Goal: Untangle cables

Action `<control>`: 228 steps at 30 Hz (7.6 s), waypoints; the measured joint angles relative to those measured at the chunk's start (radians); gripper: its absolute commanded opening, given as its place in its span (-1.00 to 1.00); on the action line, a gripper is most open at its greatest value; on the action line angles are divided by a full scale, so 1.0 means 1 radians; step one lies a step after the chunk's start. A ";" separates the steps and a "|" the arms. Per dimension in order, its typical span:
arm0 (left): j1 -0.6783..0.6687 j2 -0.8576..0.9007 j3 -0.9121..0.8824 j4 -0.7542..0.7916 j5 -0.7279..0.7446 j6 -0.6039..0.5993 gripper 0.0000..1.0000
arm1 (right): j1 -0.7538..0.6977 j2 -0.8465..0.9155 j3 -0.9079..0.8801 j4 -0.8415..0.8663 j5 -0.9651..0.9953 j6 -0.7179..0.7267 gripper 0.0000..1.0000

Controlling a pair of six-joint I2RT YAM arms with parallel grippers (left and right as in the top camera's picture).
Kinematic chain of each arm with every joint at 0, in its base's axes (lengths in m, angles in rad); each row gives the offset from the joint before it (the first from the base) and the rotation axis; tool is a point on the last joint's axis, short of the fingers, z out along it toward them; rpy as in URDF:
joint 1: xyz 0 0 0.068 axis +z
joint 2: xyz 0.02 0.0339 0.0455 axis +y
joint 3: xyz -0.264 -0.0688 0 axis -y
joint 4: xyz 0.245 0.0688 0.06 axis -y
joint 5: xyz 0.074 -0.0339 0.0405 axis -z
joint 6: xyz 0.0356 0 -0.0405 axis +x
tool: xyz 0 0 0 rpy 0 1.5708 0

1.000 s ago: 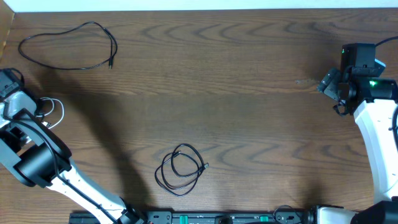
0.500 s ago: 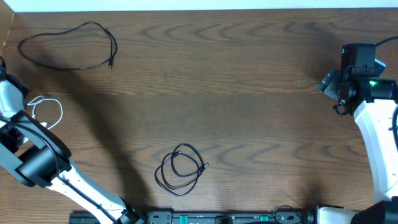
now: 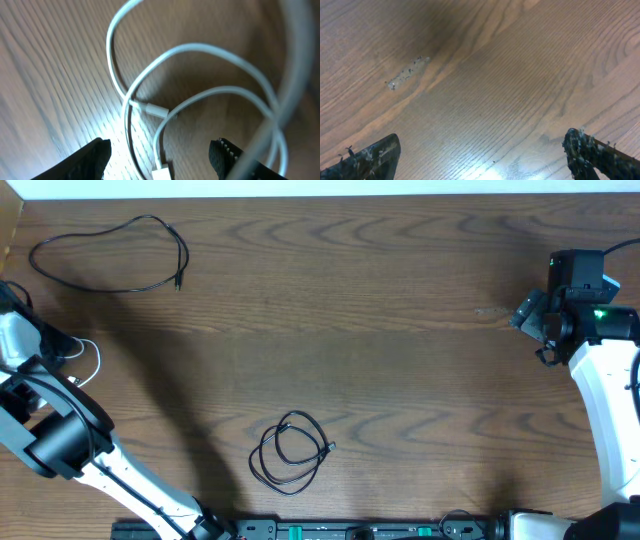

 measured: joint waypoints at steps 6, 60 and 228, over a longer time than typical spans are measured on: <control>0.000 0.041 0.000 -0.025 0.008 -0.010 0.22 | 0.000 0.000 0.000 0.000 0.000 0.000 0.99; 0.116 -0.330 0.052 0.056 0.368 -0.044 0.92 | 0.000 0.000 0.000 0.000 0.000 0.000 0.99; -0.121 -0.582 -0.824 0.689 0.043 -0.336 0.33 | 0.000 0.003 0.000 0.000 0.000 0.000 0.98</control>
